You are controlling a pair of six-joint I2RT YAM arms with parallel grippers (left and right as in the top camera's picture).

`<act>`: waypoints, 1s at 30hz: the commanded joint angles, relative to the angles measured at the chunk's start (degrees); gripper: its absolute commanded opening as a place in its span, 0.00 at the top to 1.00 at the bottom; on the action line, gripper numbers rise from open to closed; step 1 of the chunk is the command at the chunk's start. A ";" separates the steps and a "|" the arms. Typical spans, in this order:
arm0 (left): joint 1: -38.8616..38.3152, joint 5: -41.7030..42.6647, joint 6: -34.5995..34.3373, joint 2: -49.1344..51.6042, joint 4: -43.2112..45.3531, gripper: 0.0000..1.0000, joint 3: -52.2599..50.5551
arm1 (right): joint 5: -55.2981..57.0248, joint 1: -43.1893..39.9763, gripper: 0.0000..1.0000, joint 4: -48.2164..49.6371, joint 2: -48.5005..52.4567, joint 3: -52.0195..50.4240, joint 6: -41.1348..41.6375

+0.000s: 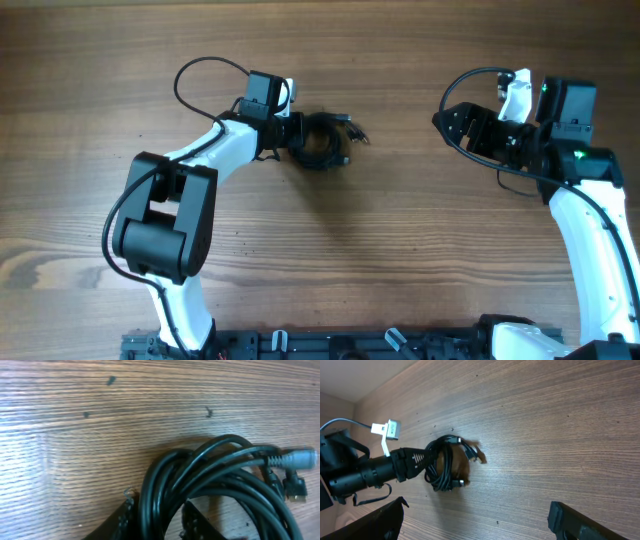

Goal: Untangle cables
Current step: 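Grasp the black cable coil with the left gripper and lift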

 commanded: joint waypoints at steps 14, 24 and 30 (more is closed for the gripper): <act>0.81 -2.32 -1.27 -20.57 -3.54 0.96 0.81 | -10.49 7.85 0.07 5.09 0.66 1.18 -3.10; 0.81 3.23 -9.07 -27.61 -6.71 0.96 0.81 | -2.95 20.02 0.14 17.11 1.20 1.18 5.40; 0.83 11.47 -10.58 -27.61 -6.75 0.96 0.81 | 0.37 24.44 0.21 21.49 4.74 1.18 5.40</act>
